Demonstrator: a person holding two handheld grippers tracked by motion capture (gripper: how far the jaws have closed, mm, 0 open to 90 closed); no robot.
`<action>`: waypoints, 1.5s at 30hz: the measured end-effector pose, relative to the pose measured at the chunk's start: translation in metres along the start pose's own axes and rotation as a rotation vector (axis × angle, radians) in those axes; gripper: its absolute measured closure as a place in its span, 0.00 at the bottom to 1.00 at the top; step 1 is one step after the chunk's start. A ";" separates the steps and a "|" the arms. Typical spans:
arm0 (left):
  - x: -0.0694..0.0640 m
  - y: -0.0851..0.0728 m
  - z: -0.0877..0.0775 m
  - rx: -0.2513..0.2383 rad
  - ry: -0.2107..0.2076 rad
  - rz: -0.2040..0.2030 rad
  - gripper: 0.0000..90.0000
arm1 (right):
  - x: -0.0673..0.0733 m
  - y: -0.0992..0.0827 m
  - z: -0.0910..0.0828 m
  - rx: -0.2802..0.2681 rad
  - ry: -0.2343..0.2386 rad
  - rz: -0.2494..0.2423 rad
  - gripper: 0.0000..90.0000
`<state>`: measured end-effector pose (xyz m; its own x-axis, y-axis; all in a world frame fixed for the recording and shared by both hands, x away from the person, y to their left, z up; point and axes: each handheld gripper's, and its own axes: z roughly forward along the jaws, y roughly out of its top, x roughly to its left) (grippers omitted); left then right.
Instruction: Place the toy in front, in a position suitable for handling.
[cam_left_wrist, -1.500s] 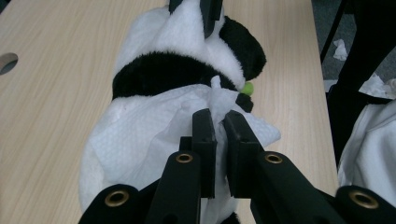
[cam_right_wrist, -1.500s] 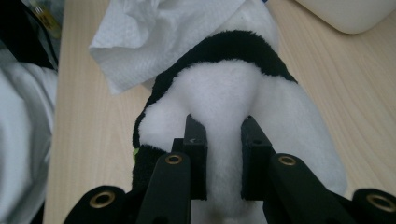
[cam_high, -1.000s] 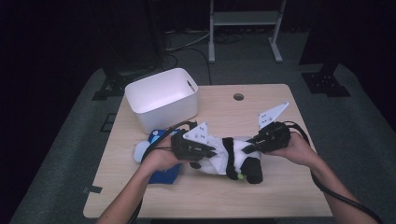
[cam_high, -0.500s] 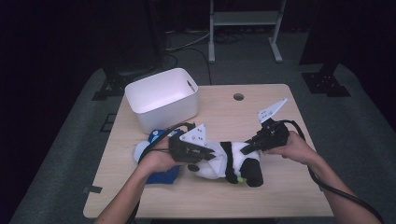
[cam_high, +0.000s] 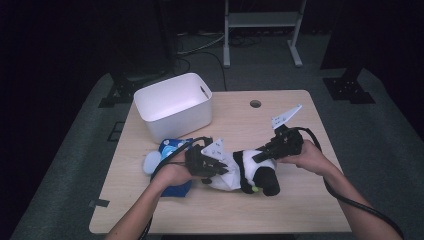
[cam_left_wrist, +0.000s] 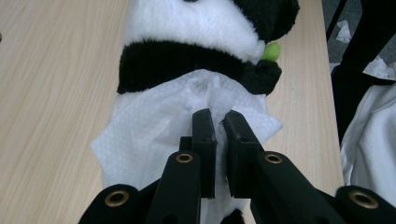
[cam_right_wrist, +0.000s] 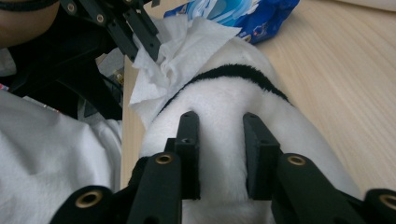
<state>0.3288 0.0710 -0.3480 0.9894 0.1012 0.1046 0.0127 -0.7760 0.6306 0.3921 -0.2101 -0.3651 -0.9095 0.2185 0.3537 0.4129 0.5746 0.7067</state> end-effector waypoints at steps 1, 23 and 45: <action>0.001 -0.001 0.000 -0.004 0.002 -0.006 0.93 | -0.001 0.000 0.000 -0.003 -0.001 0.004 0.73; 0.010 -0.002 0.008 0.008 0.022 -0.027 0.93 | 0.056 -0.006 -0.016 0.071 -0.241 -0.471 0.38; 0.014 0.002 0.014 0.007 0.022 -0.030 0.93 | 0.036 -0.014 0.005 0.157 -0.297 -0.373 0.82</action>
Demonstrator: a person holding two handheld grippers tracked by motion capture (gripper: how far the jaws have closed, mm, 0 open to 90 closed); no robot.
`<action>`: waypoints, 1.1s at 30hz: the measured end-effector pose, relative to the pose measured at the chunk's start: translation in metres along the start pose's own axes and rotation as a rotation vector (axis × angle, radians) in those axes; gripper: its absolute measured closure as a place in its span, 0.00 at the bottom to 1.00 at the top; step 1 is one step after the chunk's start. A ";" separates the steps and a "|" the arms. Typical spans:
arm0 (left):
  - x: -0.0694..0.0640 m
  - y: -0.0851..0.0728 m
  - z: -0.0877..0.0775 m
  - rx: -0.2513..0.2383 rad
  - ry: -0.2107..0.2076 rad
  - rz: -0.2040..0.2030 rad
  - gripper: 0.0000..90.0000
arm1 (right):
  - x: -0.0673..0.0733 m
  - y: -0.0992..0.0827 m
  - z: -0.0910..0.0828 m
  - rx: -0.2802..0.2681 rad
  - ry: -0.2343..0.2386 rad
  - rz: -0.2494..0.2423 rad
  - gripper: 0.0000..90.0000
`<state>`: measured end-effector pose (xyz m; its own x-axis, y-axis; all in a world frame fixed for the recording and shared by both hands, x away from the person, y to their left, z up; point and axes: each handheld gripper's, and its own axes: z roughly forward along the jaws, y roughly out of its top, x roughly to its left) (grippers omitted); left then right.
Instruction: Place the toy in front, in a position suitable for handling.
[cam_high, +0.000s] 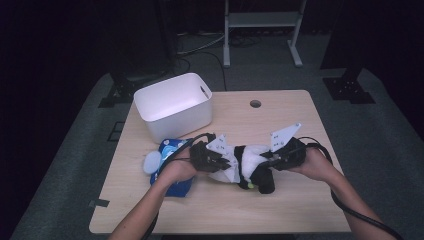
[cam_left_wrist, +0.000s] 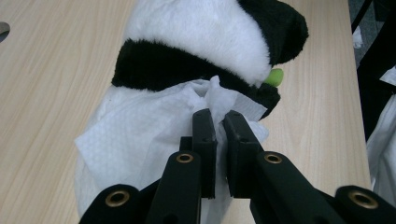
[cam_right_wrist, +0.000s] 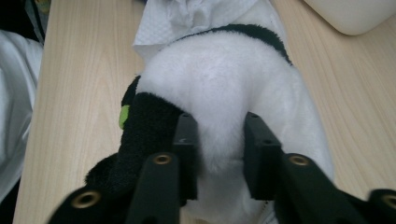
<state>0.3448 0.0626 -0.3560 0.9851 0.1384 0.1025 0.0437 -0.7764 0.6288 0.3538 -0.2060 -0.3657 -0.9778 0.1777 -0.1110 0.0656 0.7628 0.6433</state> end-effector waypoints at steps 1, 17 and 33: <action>0.000 0.000 -0.001 0.001 -0.001 0.001 0.93 | 0.000 0.001 0.000 -0.001 -0.003 0.002 0.85; -0.009 0.010 -0.028 -0.065 -0.004 0.029 0.93 | -0.011 0.001 -0.016 -0.147 0.222 0.138 0.92; -0.016 0.014 -0.021 -0.072 -0.053 0.048 0.93 | -0.026 -0.015 -0.015 -0.218 0.253 0.266 0.92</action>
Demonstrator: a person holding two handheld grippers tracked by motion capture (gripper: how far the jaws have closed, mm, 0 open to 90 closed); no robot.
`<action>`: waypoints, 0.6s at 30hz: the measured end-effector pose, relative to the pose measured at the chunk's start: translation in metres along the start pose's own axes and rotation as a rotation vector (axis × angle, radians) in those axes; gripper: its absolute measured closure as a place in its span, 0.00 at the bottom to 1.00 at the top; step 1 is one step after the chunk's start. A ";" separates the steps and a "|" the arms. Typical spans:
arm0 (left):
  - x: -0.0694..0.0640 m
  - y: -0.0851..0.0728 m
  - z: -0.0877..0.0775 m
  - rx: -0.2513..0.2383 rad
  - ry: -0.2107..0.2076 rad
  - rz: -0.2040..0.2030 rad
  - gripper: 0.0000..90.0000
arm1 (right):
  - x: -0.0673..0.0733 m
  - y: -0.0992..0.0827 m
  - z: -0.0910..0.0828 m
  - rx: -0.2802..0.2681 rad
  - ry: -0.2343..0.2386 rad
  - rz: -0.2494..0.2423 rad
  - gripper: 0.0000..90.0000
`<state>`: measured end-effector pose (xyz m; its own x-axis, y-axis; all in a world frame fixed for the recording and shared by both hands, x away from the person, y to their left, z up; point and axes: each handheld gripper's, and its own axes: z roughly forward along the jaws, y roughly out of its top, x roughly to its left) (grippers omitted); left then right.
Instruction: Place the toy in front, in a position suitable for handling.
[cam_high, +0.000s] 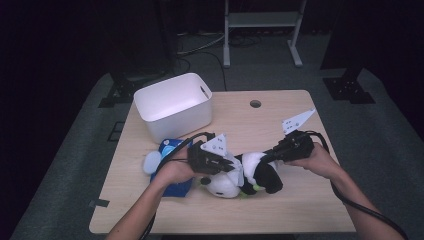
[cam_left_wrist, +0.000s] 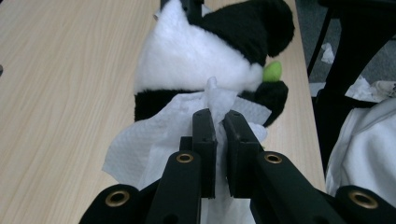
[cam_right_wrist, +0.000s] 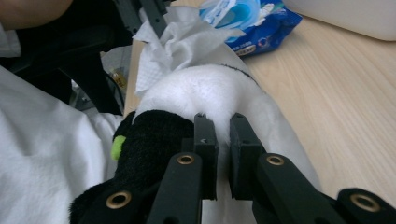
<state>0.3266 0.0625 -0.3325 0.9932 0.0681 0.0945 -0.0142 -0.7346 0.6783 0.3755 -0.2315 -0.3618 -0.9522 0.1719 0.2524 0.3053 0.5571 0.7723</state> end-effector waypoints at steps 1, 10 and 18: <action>0.000 -0.001 0.002 0.009 0.005 0.001 0.93 | 0.000 0.000 0.000 0.000 -0.015 -0.001 0.92; 0.000 0.000 0.013 0.055 0.043 0.017 0.93 | 0.005 0.004 -0.002 0.005 -0.116 -0.054 0.74; 0.005 -0.002 0.016 0.044 0.040 -0.002 0.93 | 0.017 0.009 -0.014 0.003 -0.153 -0.161 0.48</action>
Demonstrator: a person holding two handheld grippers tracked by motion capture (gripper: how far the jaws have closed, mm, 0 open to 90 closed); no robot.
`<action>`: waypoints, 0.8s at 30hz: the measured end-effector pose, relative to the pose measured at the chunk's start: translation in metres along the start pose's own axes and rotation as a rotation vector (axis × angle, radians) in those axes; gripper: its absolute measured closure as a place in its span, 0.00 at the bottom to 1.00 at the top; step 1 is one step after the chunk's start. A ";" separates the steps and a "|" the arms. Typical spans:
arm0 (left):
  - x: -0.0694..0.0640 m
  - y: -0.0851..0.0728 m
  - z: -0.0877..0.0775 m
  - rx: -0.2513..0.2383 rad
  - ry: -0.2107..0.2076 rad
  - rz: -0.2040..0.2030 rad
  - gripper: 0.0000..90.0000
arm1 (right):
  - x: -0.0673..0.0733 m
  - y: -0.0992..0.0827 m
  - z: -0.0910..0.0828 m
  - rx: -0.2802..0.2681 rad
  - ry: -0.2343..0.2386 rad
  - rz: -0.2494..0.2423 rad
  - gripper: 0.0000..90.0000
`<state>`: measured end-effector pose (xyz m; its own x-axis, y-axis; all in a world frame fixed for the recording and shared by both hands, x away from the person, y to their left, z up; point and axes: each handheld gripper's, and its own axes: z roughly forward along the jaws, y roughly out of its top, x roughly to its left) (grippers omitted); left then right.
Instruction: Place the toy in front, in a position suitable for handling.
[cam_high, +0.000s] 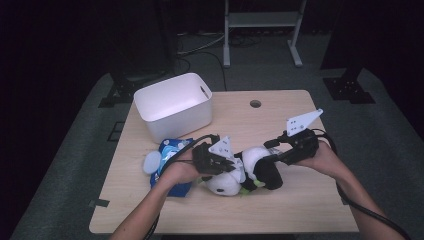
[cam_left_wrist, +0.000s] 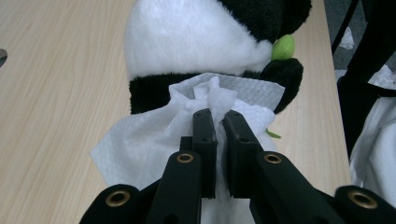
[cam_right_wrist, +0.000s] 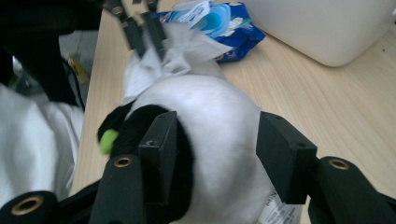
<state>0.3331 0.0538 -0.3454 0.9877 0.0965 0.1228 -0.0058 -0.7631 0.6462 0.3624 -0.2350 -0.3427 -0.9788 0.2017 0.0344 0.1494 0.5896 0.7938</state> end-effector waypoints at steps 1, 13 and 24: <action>0.001 0.000 0.001 -0.003 0.005 -0.004 0.93 | 0.001 0.001 -0.001 -0.003 0.010 -0.008 0.45; 0.008 0.005 0.006 0.014 0.056 0.004 0.94 | 0.017 0.008 0.039 0.235 -0.072 -0.140 0.30; 0.005 0.000 -0.016 0.026 0.075 0.006 0.94 | 0.008 0.001 0.040 0.231 -0.090 -0.059 0.42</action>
<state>0.3353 0.0647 -0.3330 0.9731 0.1388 0.1838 -0.0069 -0.7799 0.6259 0.3599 -0.2015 -0.3655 -0.9720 0.2241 -0.0705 0.1300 0.7632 0.6330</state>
